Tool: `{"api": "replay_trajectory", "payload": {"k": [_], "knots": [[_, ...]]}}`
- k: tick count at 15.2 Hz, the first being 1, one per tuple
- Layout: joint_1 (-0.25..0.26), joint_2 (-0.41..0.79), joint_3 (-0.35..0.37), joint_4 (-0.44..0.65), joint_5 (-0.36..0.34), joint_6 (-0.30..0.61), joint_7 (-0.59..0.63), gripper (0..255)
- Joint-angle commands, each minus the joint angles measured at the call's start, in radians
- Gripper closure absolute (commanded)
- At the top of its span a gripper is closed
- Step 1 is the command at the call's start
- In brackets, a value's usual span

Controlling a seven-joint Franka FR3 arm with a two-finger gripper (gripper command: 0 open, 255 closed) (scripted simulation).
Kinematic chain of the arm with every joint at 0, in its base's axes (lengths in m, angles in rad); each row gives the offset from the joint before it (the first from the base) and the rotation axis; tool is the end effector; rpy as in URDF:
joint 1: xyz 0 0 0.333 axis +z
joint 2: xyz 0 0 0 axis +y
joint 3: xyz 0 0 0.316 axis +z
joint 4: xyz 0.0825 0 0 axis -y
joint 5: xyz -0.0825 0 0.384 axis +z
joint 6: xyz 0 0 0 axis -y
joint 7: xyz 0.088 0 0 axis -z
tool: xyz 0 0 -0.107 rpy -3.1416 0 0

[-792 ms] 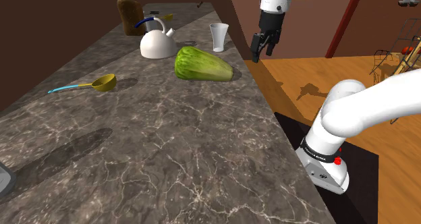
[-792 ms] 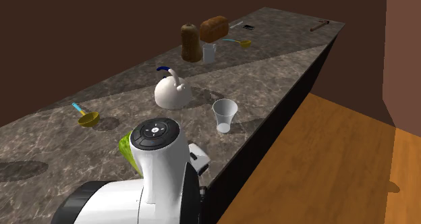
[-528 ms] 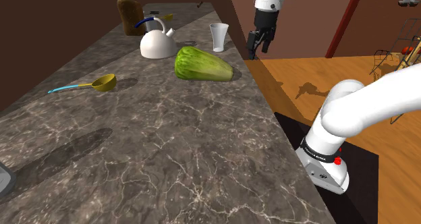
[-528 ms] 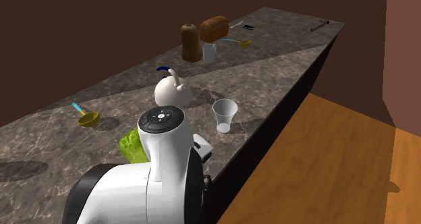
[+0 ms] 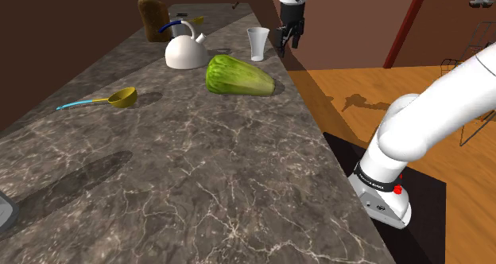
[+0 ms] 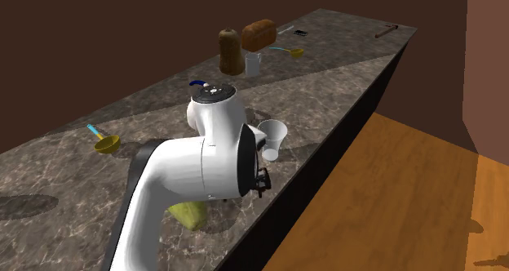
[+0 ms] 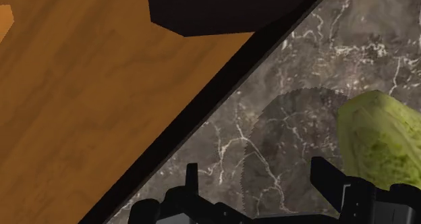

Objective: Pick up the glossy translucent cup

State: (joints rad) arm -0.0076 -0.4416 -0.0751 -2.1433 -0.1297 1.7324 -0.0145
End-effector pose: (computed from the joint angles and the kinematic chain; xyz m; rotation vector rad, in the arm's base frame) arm 0.4199 -0.0516 0.5812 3.0432 -0.0647 0.0388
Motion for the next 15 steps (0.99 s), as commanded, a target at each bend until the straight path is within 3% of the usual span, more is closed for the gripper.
{"api": "replay_trajectory", "payload": {"k": [1,9,15], "knots": [[-0.001,0.081,-0.007,0.077,-0.018,0.004,-0.026,0],[-0.010,0.395,-0.026,0.427,-0.072,-0.026,-0.133,0],[-0.018,0.659,-0.033,0.780,-0.102,-0.103,-0.218,0]]}}
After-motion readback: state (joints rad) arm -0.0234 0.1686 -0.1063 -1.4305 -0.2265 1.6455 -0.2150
